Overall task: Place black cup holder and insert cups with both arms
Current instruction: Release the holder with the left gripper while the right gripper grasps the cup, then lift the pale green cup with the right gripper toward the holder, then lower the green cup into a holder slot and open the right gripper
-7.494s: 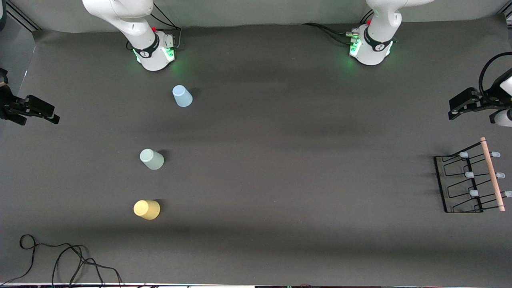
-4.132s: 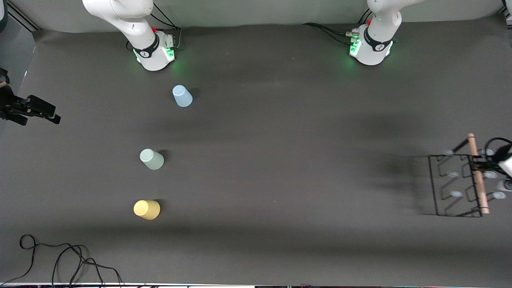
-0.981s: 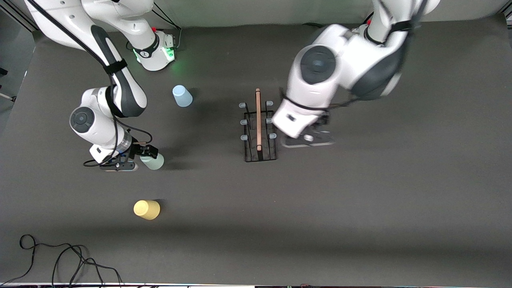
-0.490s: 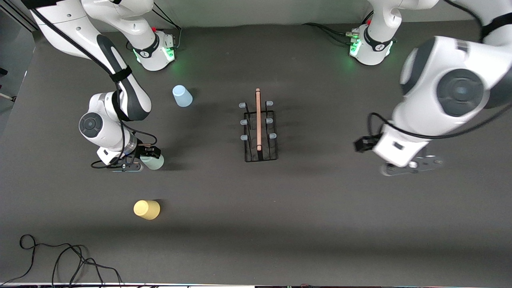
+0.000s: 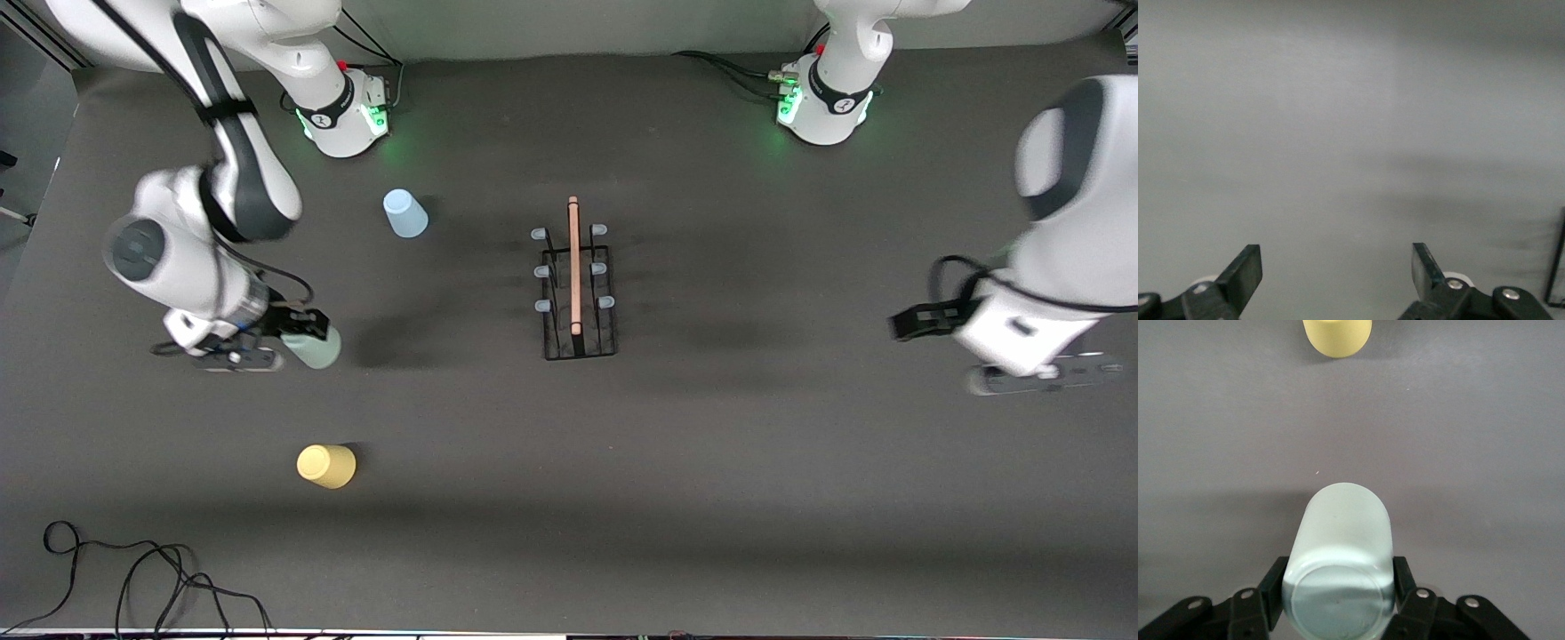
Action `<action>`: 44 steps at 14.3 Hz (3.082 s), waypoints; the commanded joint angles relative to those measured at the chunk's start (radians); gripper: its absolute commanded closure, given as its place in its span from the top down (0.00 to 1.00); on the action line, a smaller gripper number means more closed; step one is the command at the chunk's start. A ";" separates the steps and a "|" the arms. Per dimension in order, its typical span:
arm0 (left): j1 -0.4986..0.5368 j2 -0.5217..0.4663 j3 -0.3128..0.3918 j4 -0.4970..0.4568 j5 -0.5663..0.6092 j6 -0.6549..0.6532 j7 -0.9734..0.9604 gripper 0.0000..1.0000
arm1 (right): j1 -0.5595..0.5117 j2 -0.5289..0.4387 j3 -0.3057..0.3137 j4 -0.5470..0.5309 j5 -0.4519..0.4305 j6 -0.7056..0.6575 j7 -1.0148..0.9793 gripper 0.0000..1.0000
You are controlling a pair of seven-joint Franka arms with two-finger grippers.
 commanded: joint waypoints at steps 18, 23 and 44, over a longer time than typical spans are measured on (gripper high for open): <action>0.035 -0.231 0.074 -0.166 -0.097 0.007 0.245 1.00 | 0.738 0.110 -0.005 0.251 0.081 -0.063 1.610 0.06; 0.024 -0.236 0.075 -0.166 -0.071 -0.001 0.245 1.00 | 0.767 0.143 -0.005 0.171 0.081 0.018 1.633 0.06; -0.007 -0.248 0.075 -0.162 -0.060 0.016 0.248 1.00 | 0.652 0.124 -0.192 0.511 0.093 -0.435 1.120 1.00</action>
